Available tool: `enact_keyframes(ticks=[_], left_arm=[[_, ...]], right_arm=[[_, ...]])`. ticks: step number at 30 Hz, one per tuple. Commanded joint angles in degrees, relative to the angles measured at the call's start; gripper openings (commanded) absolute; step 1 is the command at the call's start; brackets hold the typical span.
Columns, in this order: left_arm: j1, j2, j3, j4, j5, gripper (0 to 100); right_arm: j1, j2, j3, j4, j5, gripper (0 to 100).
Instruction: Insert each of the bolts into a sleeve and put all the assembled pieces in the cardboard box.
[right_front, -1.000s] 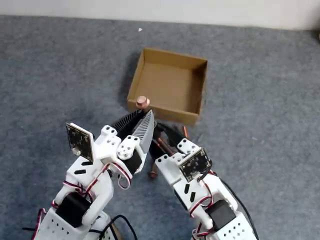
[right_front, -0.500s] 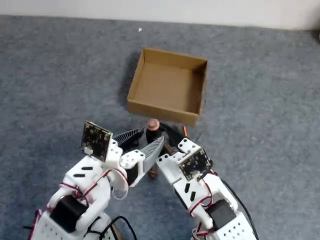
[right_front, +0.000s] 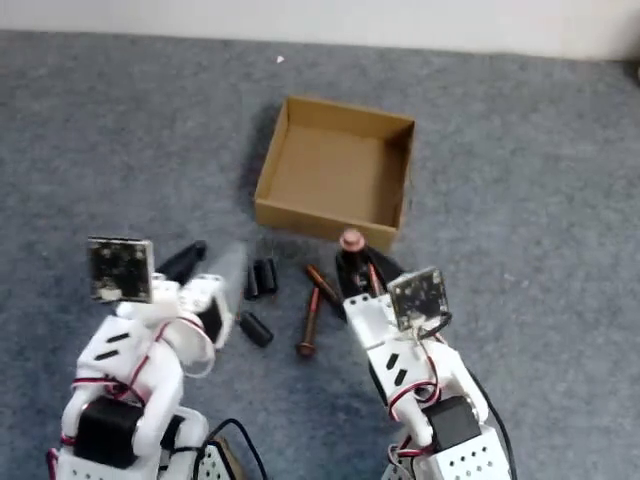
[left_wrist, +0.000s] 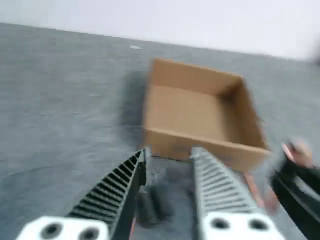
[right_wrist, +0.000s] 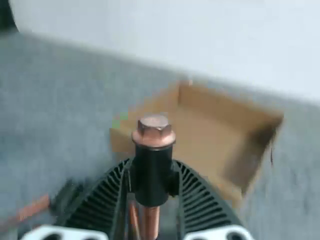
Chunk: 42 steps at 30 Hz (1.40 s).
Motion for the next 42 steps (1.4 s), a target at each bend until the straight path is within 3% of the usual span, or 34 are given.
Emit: enact_keyframes(ticks=[1, 10, 15, 21, 28, 34, 42], left_arm=[[-8.8, 0.0, 3.6, -4.0, -7.9, 0], [-12.5, 0.0, 21.4, -14.2, -9.4, 1], [-12.6, 0.0, 24.7, -18.1, -9.4, 1], [-17.0, 0.0, 24.8, -18.4, -9.4, 1], [-17.5, 0.0, 24.8, -18.4, -9.4, 1], [-17.5, 0.0, 24.8, -18.4, -9.5, 1], [-17.5, 0.0, 24.8, -18.4, -9.7, 1]], right_arm=[[1.0, -0.4, -3.1, 8.6, -0.4, 0.4], [0.8, 6.5, -14.0, 15.5, -0.3, 0.4], [1.0, 25.6, -27.7, 12.8, -0.3, 0.4], [1.1, 52.0, -49.0, 12.3, -0.4, 0.4], [2.9, 79.3, -72.5, 11.3, -0.5, 0.5], [8.0, 98.9, -84.5, 3.8, -0.5, 0.5], [12.1, 117.1, -93.1, 3.6, -0.5, 0.5]])
